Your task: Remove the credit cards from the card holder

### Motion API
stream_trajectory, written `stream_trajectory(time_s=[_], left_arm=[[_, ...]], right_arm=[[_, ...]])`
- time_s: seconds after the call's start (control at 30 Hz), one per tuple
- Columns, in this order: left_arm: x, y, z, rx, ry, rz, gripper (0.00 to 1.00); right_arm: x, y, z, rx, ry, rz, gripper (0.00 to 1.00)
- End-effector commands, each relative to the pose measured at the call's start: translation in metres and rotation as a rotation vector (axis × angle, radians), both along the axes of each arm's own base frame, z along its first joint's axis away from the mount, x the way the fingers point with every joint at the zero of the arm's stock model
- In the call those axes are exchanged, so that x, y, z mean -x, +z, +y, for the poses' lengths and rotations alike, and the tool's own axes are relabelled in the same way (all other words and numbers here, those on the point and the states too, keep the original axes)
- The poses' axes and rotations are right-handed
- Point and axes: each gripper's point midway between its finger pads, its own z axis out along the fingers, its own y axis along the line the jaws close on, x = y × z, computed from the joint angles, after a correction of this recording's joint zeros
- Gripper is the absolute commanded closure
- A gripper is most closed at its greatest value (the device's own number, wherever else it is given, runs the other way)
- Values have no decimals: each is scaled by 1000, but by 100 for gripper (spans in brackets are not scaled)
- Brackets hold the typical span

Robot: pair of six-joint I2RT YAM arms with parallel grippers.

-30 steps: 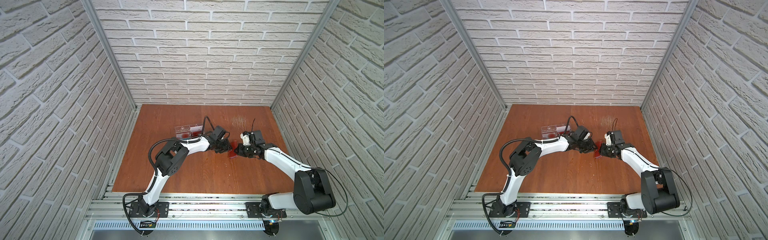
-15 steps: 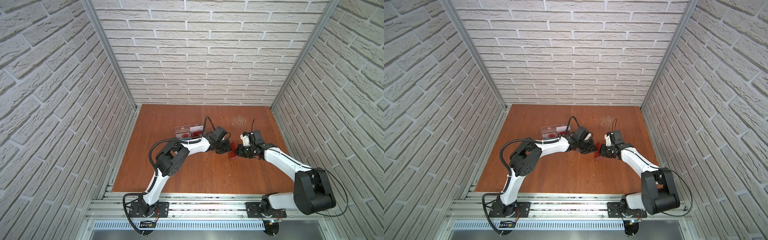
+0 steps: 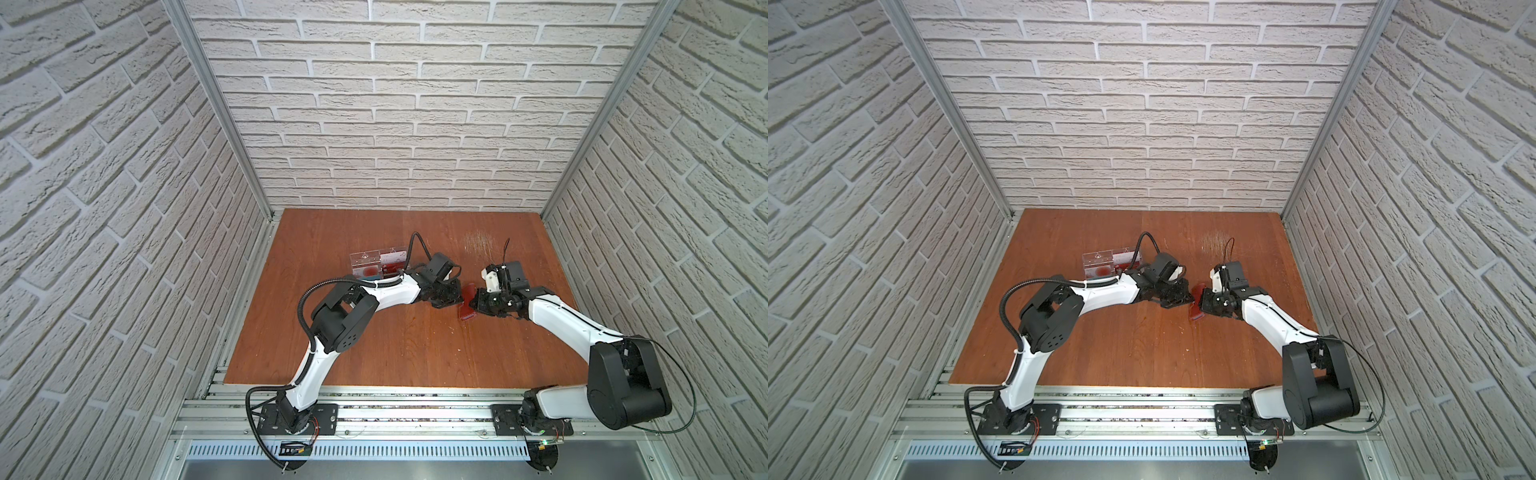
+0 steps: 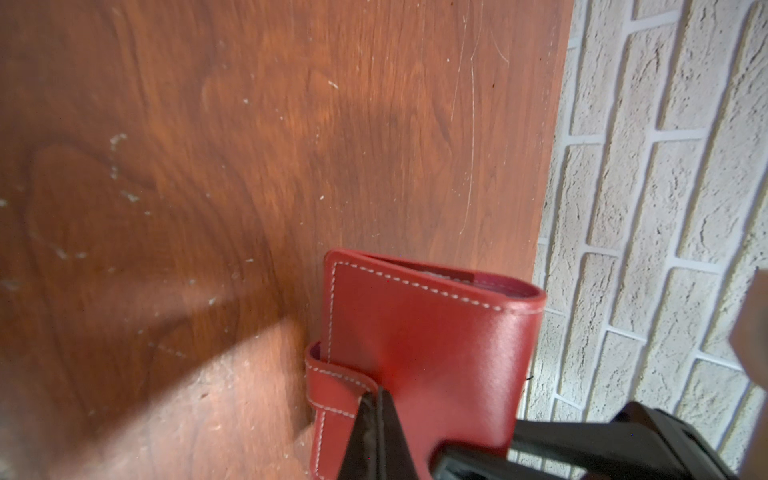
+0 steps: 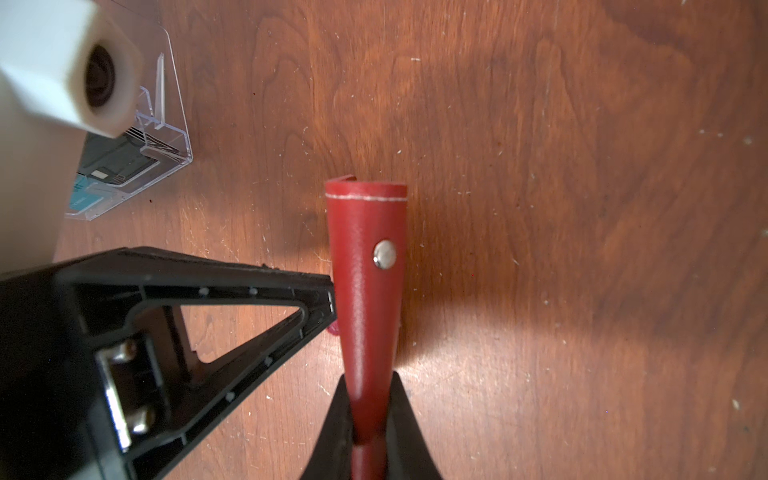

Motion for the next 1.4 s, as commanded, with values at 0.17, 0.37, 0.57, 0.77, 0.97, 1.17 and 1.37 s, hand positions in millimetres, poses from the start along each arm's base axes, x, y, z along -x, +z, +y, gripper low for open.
stream_trajectory(time_s=[0.17,0.37,0.57,0.77,0.97,1.17,1.37], left_arm=[[14,-24,15,-60,-9,30,100],[17,-23,19,-63,-17,18,100],[20,-25,25,-86,-21,9,100],[23,-30,36,-96,5,15,100],[24,-29,47,-120,18,9,100],[27,-30,59,-146,35,2,100],[30,-26,68,-167,42,-13,100]], right_arm=[[-21,20,7,-37,-5,-97,94],[-22,17,7,-38,-14,-85,94],[-24,15,9,-56,-18,-80,94],[-23,2,12,-74,-13,-57,94],[-23,-8,16,-99,-10,-40,94],[-24,-12,15,-98,-4,-24,94],[-23,-16,16,-100,6,-7,93]])
